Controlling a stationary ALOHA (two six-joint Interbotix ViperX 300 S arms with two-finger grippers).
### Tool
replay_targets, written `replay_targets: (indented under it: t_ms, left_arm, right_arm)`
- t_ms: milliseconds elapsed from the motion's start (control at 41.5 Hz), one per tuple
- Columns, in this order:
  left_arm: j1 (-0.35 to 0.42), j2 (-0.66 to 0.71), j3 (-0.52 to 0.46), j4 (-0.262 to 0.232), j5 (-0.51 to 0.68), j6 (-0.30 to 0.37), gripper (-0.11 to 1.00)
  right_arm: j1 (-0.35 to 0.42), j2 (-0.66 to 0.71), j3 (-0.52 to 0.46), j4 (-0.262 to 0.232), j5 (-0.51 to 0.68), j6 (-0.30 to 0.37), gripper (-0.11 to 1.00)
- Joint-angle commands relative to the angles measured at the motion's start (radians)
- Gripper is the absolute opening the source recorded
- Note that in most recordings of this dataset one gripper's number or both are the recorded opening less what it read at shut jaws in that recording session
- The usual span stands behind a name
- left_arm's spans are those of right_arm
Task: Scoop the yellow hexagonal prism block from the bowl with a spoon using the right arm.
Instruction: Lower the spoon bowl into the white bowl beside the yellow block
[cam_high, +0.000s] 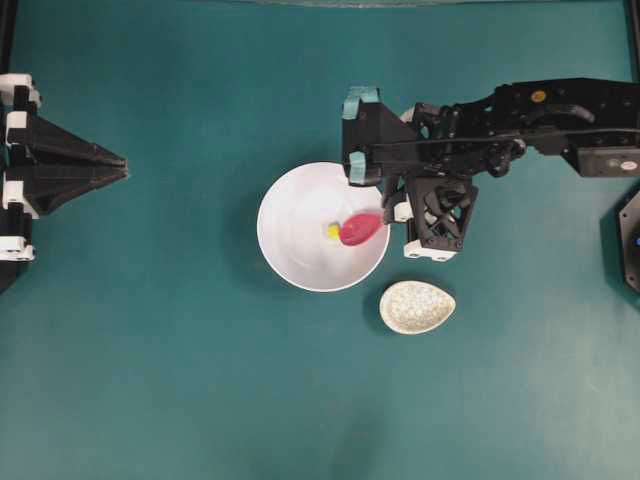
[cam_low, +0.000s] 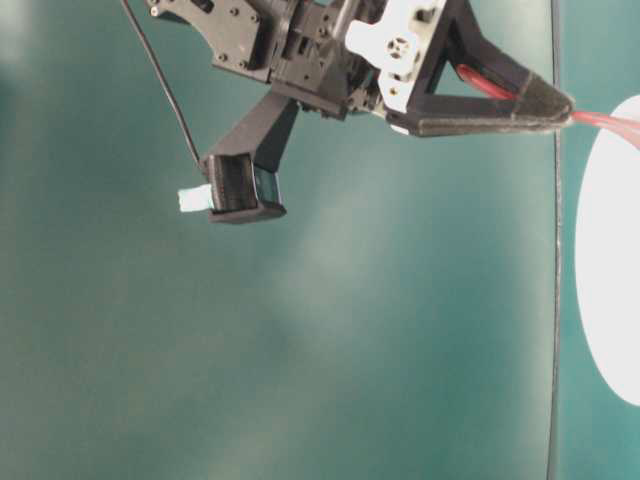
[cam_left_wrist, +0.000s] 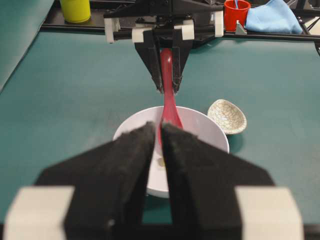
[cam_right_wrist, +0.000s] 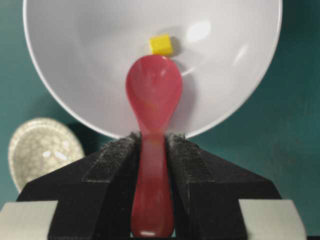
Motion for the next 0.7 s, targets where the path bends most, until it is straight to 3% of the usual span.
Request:
replay_targets:
  t_ms: [0, 675]
  left_arm:
    - [0.003, 0.008, -0.02, 0.002, -0.011, -0.003, 0.14]
    - [0.003, 0.002, -0.021, 0.002, -0.011, -0.008, 0.14]
  right_arm:
    - [-0.003, -0.008, -0.038, -0.008, 0.009, 0.002, 0.26]
    - [-0.003, 0.008, -0.06, -0.02, 0.009, 0.002, 0.26]
